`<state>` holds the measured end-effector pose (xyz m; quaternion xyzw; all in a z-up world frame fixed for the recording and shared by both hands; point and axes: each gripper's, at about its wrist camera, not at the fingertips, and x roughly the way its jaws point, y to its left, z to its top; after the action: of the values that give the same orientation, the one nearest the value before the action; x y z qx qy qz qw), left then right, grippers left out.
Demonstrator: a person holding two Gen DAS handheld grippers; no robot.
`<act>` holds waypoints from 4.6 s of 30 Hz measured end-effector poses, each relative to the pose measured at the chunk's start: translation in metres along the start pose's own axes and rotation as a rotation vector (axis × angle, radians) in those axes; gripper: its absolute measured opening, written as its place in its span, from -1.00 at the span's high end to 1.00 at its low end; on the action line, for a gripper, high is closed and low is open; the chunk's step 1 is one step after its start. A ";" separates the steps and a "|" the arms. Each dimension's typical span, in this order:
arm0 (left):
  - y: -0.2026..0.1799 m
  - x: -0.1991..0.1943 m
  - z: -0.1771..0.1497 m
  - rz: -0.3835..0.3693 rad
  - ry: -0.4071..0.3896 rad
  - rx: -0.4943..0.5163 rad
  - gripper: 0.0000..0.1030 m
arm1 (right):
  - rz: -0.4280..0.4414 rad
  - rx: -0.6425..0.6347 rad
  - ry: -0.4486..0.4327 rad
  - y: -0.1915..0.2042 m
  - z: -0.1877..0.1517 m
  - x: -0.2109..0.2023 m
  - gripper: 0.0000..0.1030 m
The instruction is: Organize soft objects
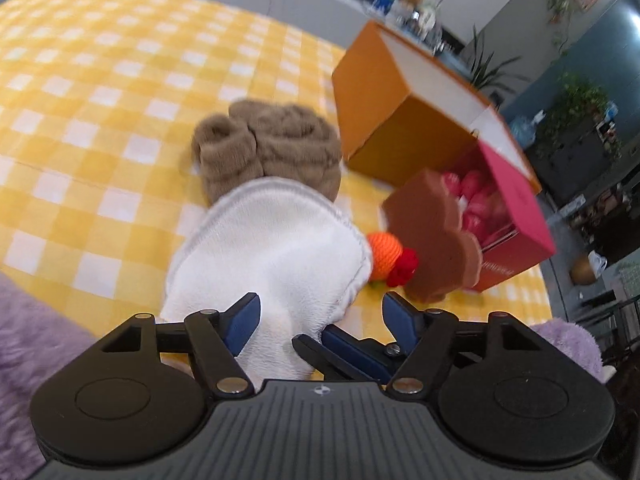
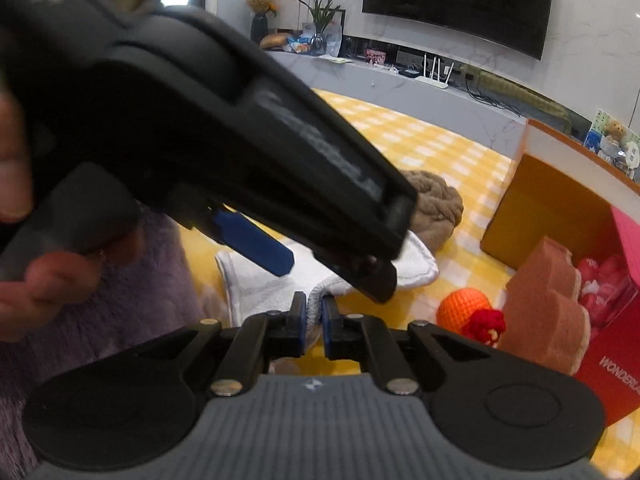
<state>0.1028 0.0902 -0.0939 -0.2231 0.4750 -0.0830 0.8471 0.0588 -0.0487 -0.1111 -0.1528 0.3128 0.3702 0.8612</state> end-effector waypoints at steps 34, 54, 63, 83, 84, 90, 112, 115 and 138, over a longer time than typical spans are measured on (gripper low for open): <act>-0.004 0.023 -0.007 0.053 -0.032 0.081 0.66 | -0.280 0.122 -0.015 -0.051 -0.005 0.010 0.19; -0.016 0.031 -0.012 0.104 -0.041 0.187 0.64 | -0.417 -0.003 0.034 -0.047 -0.012 0.039 0.31; -0.022 0.013 -0.021 0.066 -0.125 0.226 0.66 | -0.371 -0.023 -0.023 -0.036 -0.016 0.015 0.50; -0.029 -0.018 -0.032 0.010 -0.151 0.141 0.68 | -0.270 0.207 0.003 -0.048 -0.025 -0.024 0.35; -0.031 -0.018 -0.033 0.013 -0.149 0.145 0.68 | -0.279 0.215 -0.001 -0.049 -0.027 -0.024 0.03; -0.031 -0.014 -0.037 0.015 -0.130 0.144 0.68 | -0.309 0.270 0.077 -0.057 -0.036 -0.018 -0.21; -0.053 -0.052 -0.023 -0.038 -0.242 0.157 0.69 | -0.194 0.279 -0.049 -0.058 -0.018 -0.060 0.00; -0.066 -0.063 -0.013 -0.081 -0.281 0.174 0.69 | -0.198 0.269 -0.086 -0.063 -0.008 -0.074 0.00; -0.174 -0.049 0.113 -0.224 -0.429 0.386 0.70 | -0.294 0.166 -0.228 -0.193 0.094 -0.117 0.00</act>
<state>0.1845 -0.0131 0.0736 -0.1214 0.2334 -0.2154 0.9404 0.1783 -0.1968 0.0428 -0.0823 0.2169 0.2283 0.9455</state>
